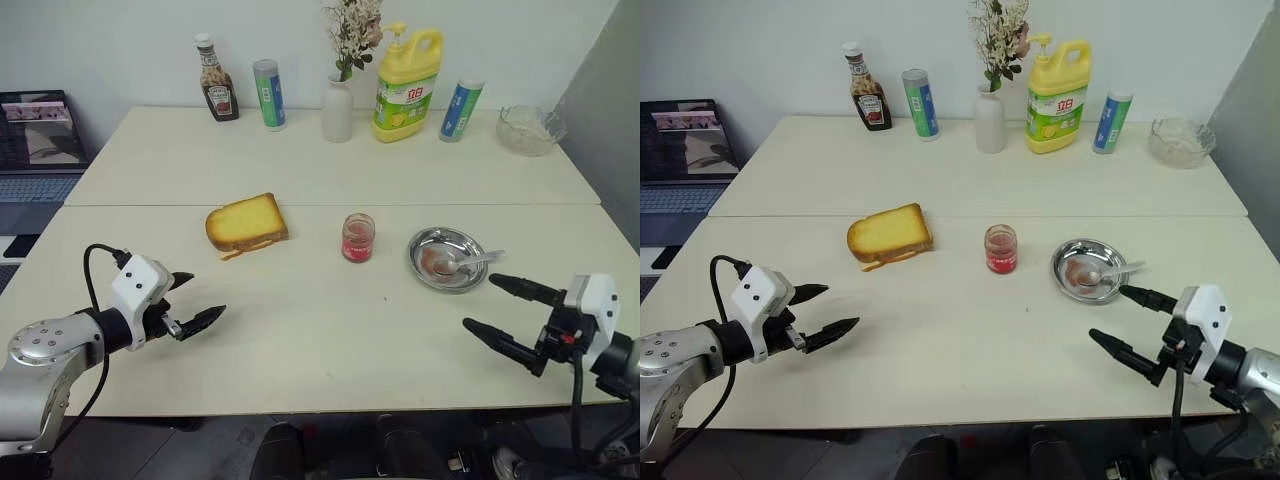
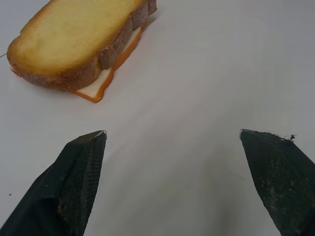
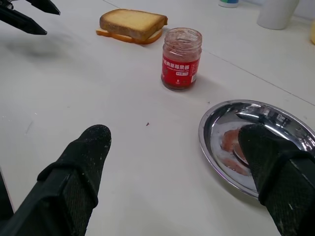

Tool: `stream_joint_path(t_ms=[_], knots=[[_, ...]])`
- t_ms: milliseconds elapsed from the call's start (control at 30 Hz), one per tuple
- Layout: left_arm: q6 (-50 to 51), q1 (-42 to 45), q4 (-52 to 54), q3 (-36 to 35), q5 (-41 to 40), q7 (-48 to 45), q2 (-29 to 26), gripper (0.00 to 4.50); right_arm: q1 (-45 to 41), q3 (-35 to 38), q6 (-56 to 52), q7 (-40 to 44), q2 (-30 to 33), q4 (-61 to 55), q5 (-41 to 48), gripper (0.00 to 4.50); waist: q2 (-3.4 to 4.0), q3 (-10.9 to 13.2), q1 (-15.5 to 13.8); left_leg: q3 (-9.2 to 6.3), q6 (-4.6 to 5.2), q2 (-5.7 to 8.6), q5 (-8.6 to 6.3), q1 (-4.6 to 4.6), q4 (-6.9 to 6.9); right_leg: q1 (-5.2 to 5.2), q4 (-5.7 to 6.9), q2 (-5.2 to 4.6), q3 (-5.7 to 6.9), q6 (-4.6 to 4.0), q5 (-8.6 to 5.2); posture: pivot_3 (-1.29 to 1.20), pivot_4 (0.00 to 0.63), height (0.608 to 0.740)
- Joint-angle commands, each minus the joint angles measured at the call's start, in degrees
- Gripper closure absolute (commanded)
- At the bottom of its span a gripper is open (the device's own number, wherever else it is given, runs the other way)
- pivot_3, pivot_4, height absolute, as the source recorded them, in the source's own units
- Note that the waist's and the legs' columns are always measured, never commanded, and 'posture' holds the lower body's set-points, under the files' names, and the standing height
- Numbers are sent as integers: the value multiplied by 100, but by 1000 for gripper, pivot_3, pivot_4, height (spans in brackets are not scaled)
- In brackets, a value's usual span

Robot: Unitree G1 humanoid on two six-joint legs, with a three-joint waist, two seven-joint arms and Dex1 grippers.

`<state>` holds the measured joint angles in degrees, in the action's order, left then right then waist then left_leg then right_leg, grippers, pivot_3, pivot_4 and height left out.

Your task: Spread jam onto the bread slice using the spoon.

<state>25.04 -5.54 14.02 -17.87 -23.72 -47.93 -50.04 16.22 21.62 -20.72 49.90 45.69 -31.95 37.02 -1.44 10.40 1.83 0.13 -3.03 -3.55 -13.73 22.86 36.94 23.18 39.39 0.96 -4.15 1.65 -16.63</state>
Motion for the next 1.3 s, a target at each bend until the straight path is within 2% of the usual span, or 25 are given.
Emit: stream_joint_path(t_ms=[33, 333, 533, 967, 1067, 1200, 1300], knots=[[-57, -110, 299, -224, -58, 20, 74, 0, -65, -73, -6, 30, -31, -111, -14, 34, 0, 0, 2, 0, 0, 0, 0, 0, 0, 0, 0, 0, 0, 0, 0, 0, 150, 740], [-53, -258, 410, -222, 159, 352, 175, 0, -217, -212, 38, 151, 32, 55, -110, 34, -4, -2, 0, -1, 0, 0, 0, -1, 2, -1, 1, 0, 0, 0, 0, 0, 150, 740], [-714, -233, 194, -161, 362, 389, 433, 0, -377, -398, 132, 217, -23, 220, -304, 34, -8, -5, -1, 0, 0, 0, 0, 0, 1, -1, 0, 0, 0, 0, 1, 0, 150, 740], [-1023, -95, -380, -318, 389, 590, 783, 0, -454, -633, 350, 251, -236, 219, -546, 34, -14, -9, -1, 0, 0, 1, 0, -2, 2, -1, 5, 0, 0, 0, 1, 0, 150, 740], [-996, 100, -607, -375, 461, 921, 874, 0, -539, -675, 221, 258, -202, 65, -396, 34, -16, -10, -2, -1, 0, 1, 0, -1, 3, -1, 5, 0, 0, 0, 1, 0, 150, 740], [-392, 616, -720, -372, 193, 1328, 1149, 0, -955, -681, -319, 204, -77, -270, 181, 34, -23, -14, -3, -4, 1, 2, 0, -1, 9, -3, 12, 1, 2, 2, 2, 0, 150, 740], [159, 1101, -861, -404, 95, 1778, 1358, 0, -1250, -766, -474, 88, -80, -360, 220, 34, -37, -23, -4, -7, 1, 2, 0, -1, 9, -4, 12, 1, 4, 3, 3, 0, 150, 740]])
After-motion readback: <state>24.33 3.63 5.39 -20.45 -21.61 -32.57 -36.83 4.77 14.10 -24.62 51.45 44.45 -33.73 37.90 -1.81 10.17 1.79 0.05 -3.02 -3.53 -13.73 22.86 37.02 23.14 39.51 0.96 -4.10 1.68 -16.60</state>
